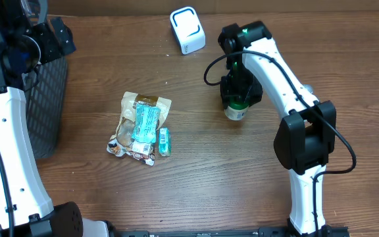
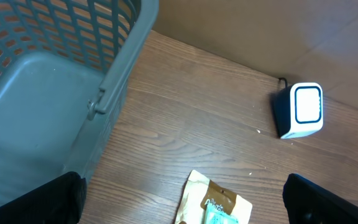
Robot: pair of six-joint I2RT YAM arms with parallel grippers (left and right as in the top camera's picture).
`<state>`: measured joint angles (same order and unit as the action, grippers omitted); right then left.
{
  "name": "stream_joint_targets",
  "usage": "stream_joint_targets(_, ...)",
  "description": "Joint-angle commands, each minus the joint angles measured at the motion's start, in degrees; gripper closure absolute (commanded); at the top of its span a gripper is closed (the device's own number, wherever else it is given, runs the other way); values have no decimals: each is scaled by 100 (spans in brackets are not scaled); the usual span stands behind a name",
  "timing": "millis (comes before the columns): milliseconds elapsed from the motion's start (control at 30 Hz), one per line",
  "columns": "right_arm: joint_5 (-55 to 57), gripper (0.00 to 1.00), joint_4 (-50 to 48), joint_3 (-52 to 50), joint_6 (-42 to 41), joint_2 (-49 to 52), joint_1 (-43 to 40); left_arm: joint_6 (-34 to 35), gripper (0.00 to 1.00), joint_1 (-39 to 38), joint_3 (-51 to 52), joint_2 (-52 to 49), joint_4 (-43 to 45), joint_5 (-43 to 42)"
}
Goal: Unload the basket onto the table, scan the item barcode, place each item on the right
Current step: 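Carry the jar right and set it down beside the yellow bottle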
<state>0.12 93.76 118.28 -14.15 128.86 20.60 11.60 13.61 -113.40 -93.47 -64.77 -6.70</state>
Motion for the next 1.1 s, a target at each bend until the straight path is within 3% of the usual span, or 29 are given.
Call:
stream_joint_targets(0, 195, 93, -127, -212, -109, -81, -216, -90, 0, -13, -149, -17, 7, -37)
stream_joint_targets(133, 195, 93, -374, -378, -109, -81, -501, -92, 0, -13, -149, -17, 7, -37)
stream_joint_targets(567, 455, 77, -1047, -813, -103, -81, -787, -92, 0, -13, -149, -17, 7, -37)
stream_joint_targets(700, 455, 66, -1224, -1080, -87, -81, -787, -90, 0, -13, -149, -17, 7, -37)
stream_joint_targets(800, 455, 42, -1261, -1141, -85, -81, -787, -90, 0, -13, -149, -17, 7, -37)
stream_joint_targets(900, 455, 28, -1220, -1086, -61, -116, -787, -90, 0, -13, -149, -17, 7, -37)
stream_joint_targets(1067, 452, 17, -960, -688, -66, -339, -772, -90, 0, -13, -149, -17, 7, -37)
